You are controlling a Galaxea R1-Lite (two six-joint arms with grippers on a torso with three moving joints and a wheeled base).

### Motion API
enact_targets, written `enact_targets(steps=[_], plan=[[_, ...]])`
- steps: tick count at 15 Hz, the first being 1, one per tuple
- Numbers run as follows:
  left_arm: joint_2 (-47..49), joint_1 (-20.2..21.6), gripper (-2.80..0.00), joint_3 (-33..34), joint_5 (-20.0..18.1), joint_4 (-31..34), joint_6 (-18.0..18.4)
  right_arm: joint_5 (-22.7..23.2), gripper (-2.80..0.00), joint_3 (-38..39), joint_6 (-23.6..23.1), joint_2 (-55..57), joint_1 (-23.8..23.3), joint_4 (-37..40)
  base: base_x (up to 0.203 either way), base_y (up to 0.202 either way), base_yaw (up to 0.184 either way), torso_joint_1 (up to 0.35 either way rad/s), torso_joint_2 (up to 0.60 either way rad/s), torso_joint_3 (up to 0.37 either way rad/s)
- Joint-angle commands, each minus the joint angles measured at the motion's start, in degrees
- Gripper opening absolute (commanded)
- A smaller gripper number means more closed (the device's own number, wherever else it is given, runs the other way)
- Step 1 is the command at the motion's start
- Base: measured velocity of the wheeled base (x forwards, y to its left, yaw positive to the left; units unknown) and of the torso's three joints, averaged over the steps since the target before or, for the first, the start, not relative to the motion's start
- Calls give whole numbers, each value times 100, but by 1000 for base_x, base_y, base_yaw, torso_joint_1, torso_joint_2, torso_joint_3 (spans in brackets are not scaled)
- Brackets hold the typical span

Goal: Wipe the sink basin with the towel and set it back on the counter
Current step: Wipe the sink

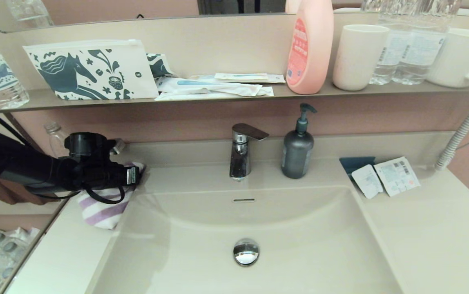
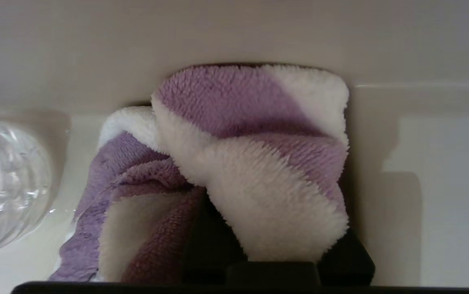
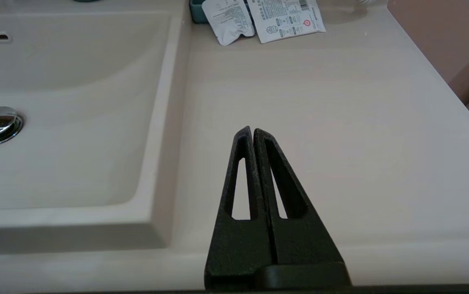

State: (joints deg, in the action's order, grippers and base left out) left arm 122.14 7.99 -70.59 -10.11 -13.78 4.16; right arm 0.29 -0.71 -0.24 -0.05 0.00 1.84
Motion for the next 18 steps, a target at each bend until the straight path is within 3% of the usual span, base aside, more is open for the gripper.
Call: enact_targets(steps=[1, 8, 13, 15, 18], plan=[[21, 40, -280, 398, -14, -12, 2, 5, -280, 0, -2, 5, 0, 0, 0, 0, 0, 0, 0, 0], [-1555, 78, -280, 2652, -22, 6, 38, 5, -280, 0, -2, 5, 0, 0, 0, 0, 0, 0, 0, 0], [-2481, 468, -280, 4122, -42, -5, 56, -3, -280, 0, -2, 5, 0, 0, 0, 0, 0, 0, 0, 0], [-2772, 647, -280, 4170, -44, 5, 52, -3, -280, 0, -2, 5, 0, 0, 0, 0, 0, 0, 0, 0], [-3207, 559, -280, 3898, -16, 208, 10, -3, -280, 0, -2, 5, 0, 0, 0, 0, 0, 0, 0, 0]])
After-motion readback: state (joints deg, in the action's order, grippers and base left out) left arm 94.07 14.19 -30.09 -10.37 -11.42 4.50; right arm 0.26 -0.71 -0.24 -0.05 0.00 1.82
